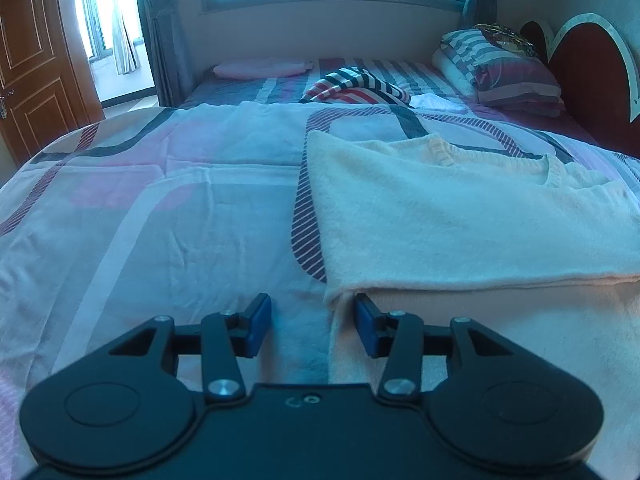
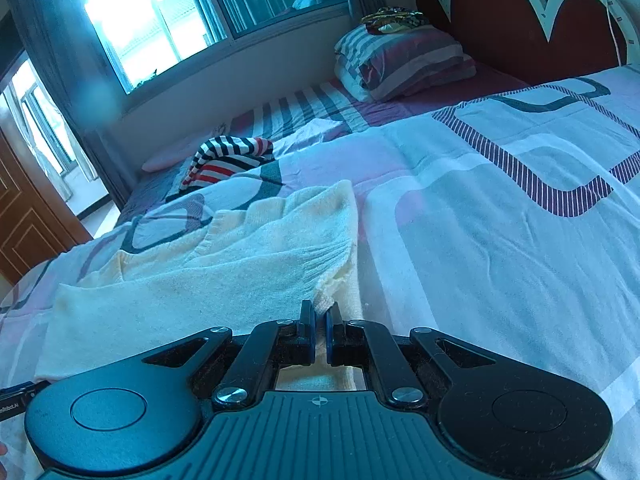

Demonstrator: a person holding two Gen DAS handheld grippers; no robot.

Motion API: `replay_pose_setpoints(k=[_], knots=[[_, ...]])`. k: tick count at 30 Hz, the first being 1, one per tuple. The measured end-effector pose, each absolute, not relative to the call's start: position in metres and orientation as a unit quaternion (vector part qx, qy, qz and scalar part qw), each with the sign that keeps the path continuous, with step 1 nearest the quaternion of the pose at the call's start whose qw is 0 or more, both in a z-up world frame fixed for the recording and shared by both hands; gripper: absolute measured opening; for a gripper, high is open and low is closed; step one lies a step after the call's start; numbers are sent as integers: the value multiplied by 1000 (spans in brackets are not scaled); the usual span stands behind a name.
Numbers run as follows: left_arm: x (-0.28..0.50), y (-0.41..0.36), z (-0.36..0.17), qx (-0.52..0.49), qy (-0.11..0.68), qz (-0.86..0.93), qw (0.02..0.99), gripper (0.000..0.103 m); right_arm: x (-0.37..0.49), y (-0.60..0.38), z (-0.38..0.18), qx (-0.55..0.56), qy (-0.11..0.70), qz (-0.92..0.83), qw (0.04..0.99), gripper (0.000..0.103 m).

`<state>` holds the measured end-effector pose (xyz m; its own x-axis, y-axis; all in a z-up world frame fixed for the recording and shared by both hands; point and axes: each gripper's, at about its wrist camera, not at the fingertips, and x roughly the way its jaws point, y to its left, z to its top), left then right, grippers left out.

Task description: Fold small clothes

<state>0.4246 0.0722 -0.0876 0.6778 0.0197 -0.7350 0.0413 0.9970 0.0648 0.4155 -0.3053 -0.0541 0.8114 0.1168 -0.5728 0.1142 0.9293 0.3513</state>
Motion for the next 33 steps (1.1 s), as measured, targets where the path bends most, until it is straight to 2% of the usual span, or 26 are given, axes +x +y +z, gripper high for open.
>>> replay_pose_setpoints(k=[1, 2, 5, 7, 13, 17, 23, 24, 27, 29, 30, 31, 33], knots=[[425, 73, -87, 38, 403, -6, 914, 54, 416, -306, -56, 185, 314, -1, 931, 4], [424, 74, -85, 39, 404, 0, 914, 59, 416, -306, -57, 183, 316, -5, 931, 4], [408, 78, -66, 33, 360, 3, 932, 60, 402, -310, -45, 180, 289, -24, 940, 7], [412, 69, -61, 24, 358, -5, 934, 61, 397, -304, -36, 163, 268, -16, 949, 7], [442, 13, -87, 49, 393, -61, 916, 66, 428, -265, -48, 110, 304, 12, 946, 7], [438, 29, -92, 50, 385, -86, 917, 72, 416, -290, -56, 95, 315, -37, 944, 7], [453, 24, -75, 45, 363, -78, 927, 69, 410, -317, -44, 155, 267, -45, 950, 7], [460, 18, -74, 54, 363, -76, 927, 70, 418, -310, -43, 155, 271, -27, 950, 7], [486, 5, -82, 72, 372, -76, 922, 84, 445, -280, -46, 128, 282, 16, 951, 7], [502, 15, -94, 70, 392, -66, 915, 87, 461, -274, -60, 107, 309, 7, 945, 6], [507, 25, -94, 47, 397, -73, 914, 88, 462, -279, -62, 114, 304, 10, 946, 6], [509, 32, -91, 33, 396, -71, 915, 83, 460, -284, -62, 123, 303, 7, 945, 7], [515, 33, -85, 52, 383, -56, 921, 81, 460, -283, -53, 119, 289, 5, 950, 7]])
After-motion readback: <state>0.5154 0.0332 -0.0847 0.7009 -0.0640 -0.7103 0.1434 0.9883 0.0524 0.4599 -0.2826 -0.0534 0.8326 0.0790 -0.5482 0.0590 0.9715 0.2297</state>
